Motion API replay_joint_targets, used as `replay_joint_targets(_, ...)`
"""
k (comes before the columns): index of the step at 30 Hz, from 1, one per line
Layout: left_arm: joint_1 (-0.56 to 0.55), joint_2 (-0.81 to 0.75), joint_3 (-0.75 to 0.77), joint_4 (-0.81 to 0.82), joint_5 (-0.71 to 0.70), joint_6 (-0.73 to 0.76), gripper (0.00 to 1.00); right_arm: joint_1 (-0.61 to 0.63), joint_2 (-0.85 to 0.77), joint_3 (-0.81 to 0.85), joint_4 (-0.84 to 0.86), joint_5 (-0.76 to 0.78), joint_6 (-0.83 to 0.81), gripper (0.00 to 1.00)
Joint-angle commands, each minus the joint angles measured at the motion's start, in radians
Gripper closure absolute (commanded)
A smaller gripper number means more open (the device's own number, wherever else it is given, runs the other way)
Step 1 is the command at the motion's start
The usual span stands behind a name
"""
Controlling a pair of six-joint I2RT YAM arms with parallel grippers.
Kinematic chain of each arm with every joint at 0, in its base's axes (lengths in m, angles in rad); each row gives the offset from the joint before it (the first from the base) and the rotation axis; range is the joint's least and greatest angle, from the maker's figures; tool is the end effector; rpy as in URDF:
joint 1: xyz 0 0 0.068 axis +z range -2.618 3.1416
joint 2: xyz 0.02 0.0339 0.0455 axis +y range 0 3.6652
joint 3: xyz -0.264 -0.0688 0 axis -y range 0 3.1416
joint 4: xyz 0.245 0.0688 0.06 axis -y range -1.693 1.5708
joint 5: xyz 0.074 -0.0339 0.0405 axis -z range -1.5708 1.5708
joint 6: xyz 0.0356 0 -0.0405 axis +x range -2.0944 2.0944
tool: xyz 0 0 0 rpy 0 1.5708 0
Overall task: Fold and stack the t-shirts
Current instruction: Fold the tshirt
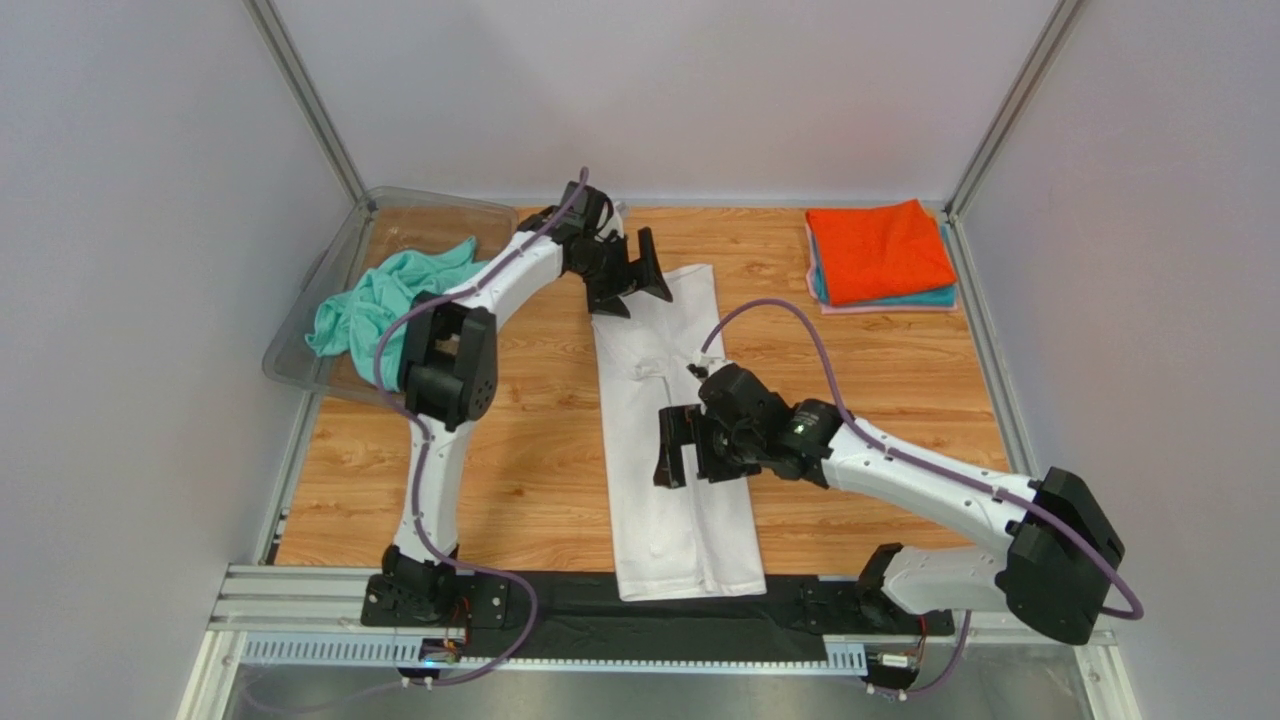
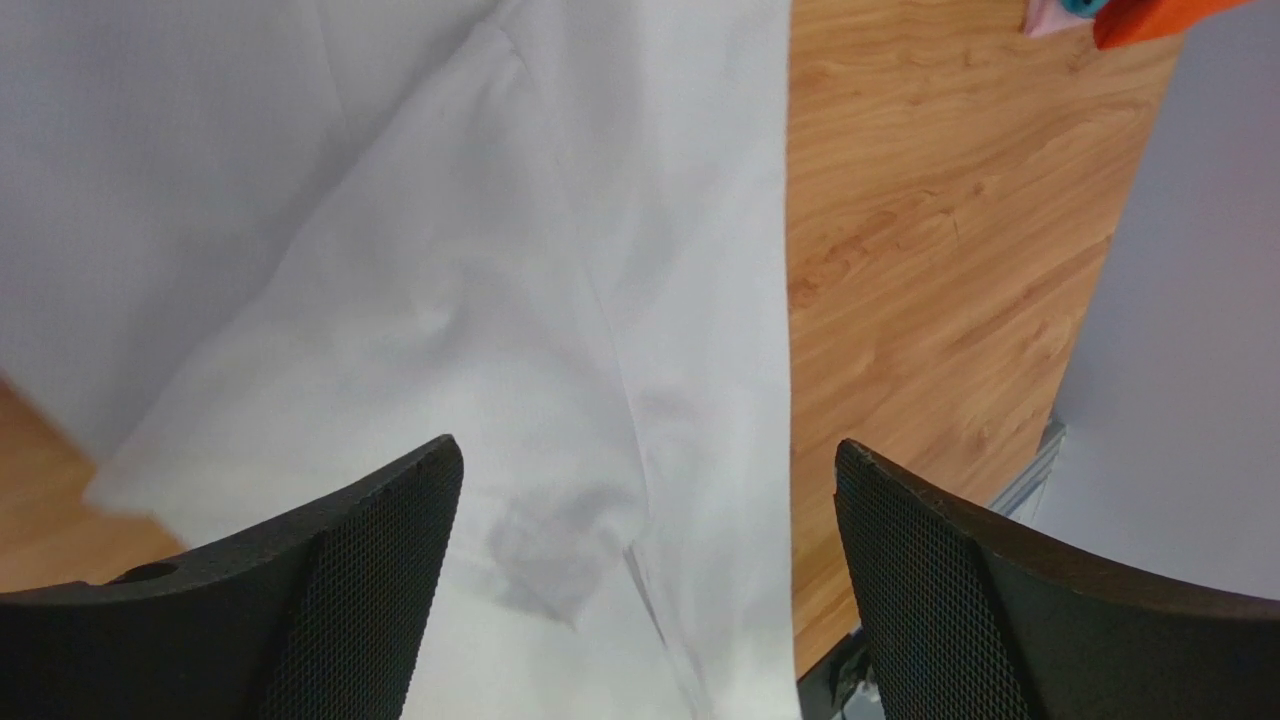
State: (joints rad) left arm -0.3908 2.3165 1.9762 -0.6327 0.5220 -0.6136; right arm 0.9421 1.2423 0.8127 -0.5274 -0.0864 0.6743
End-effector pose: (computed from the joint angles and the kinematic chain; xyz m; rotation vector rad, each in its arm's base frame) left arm 0.4640 -0.2103 0.1955 -0.0788 2.6896 -1.0255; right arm 0.1420 0.2005 0.2264 -0.3961 2.6641 0.6975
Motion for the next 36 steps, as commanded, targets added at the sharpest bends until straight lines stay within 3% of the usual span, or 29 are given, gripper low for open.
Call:
replay_joint_targets(1, 0.003, -0.363, -0.081, -0.027, -0.063, 0.087, 0.0, -0.087, 0.028, 0.071, -0.04, 0.08, -0.089, 0.0)
replay_joint_targets(4, 0.003, -0.619, -0.271, -0.009, -0.14, 0.118, 0.0, -0.141, 0.071, 0.149, -0.049, 0.121, -0.134, 0.0)
replay_joint_targets(8, 0.003, -0.943, -0.687, 0.074, -0.212, 0.117, 0.0, -0.239, 0.21, 0.276, -0.052, 0.171, -0.182, 0.0)
replay_joint_targets(14, 0.003, -1.365, -1.175, 0.139, -0.231, -0.015, 0.0, -0.276, 0.541, 0.623, -0.111, 0.283, -0.281, 0.0)
replay_joint_targets(17, 0.003, -1.52, -1.31, 0.111, -0.24, -0.052, 0.0, -0.289, 0.727, 0.805, -0.169, 0.295, -0.308, 0.0)
replay_joint_targets(25, 0.003, -1.737, -1.432, -0.045, -0.301, -0.098, 0.0, -0.289, 0.999, 1.042, -0.249, 0.352, -0.406, 0.0)
replay_joint_targets(36, 0.003, -1.662, -1.478, -0.006, -0.356, -0.141, 0.0, -0.319, 1.124, 1.085, -0.29, 0.363, -0.325, 0.0)
